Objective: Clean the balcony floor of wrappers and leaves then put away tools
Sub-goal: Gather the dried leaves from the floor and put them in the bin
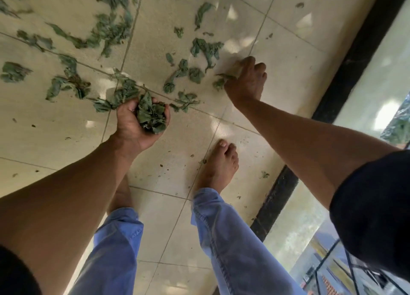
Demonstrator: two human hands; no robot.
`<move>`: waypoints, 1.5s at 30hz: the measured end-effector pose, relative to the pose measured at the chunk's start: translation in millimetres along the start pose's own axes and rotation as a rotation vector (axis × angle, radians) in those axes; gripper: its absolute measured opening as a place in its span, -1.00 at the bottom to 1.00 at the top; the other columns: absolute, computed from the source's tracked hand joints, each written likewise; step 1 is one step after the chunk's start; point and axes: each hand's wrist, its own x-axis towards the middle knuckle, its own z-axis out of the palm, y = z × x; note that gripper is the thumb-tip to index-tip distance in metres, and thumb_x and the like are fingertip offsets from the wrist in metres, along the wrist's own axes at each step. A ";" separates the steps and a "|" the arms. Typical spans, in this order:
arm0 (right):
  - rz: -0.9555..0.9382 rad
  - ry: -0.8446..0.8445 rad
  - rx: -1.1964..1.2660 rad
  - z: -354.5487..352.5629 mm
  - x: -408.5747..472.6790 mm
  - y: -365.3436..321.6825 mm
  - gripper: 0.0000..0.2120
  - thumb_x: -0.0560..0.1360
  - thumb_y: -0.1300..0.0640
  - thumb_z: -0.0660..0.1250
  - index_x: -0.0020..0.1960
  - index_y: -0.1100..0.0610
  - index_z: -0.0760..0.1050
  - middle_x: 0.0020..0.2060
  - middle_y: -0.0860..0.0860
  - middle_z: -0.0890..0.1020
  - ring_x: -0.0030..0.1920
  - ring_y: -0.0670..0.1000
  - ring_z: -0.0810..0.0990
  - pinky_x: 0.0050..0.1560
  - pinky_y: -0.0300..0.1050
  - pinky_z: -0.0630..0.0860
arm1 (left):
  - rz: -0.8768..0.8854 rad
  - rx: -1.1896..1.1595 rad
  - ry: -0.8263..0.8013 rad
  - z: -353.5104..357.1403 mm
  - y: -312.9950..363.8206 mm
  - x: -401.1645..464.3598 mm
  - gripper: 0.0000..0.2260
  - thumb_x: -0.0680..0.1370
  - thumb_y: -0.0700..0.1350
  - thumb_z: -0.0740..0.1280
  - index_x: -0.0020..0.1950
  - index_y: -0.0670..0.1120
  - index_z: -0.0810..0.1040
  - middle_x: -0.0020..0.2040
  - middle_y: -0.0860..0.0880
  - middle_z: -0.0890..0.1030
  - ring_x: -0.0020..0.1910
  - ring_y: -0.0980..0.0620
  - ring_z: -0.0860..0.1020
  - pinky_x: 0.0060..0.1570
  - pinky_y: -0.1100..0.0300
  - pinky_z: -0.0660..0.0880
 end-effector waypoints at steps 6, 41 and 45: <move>-0.380 -0.186 0.047 23.7 -31.1 -40.3 -0.38 0.37 0.21 0.43 0.40 0.12 0.35 0.25 0.12 0.37 0.19 0.08 0.34 0.16 -0.01 0.55 | 0.042 -0.013 -0.008 7.8 5.7 -2.8 -0.84 0.45 -0.09 0.28 -0.06 -0.13 0.57 -0.12 -0.09 0.59 -0.05 -0.10 0.57 -0.03 0.10 0.61; -0.312 -0.029 -0.345 25.9 -38.7 -70.0 -0.40 0.45 0.19 0.41 0.41 0.09 0.24 0.29 0.19 0.33 0.21 0.20 0.41 -0.02 0.02 0.52 | 0.011 -0.060 0.017 -53.5 26.5 -34.4 -0.79 0.57 -0.08 0.23 -0.09 -0.18 0.57 -0.09 -0.10 0.59 -0.09 -0.11 0.59 -0.07 0.08 0.63; -0.324 -0.188 -0.236 32.9 -43.9 -76.9 -0.35 0.45 0.23 0.47 0.43 0.17 0.21 0.28 0.20 0.30 0.21 0.17 0.41 0.03 -0.16 0.40 | 0.015 -0.060 0.028 -47.2 25.4 -36.1 -0.78 0.57 -0.08 0.24 -0.11 -0.19 0.59 -0.10 -0.10 0.59 -0.10 -0.11 0.60 -0.08 0.09 0.63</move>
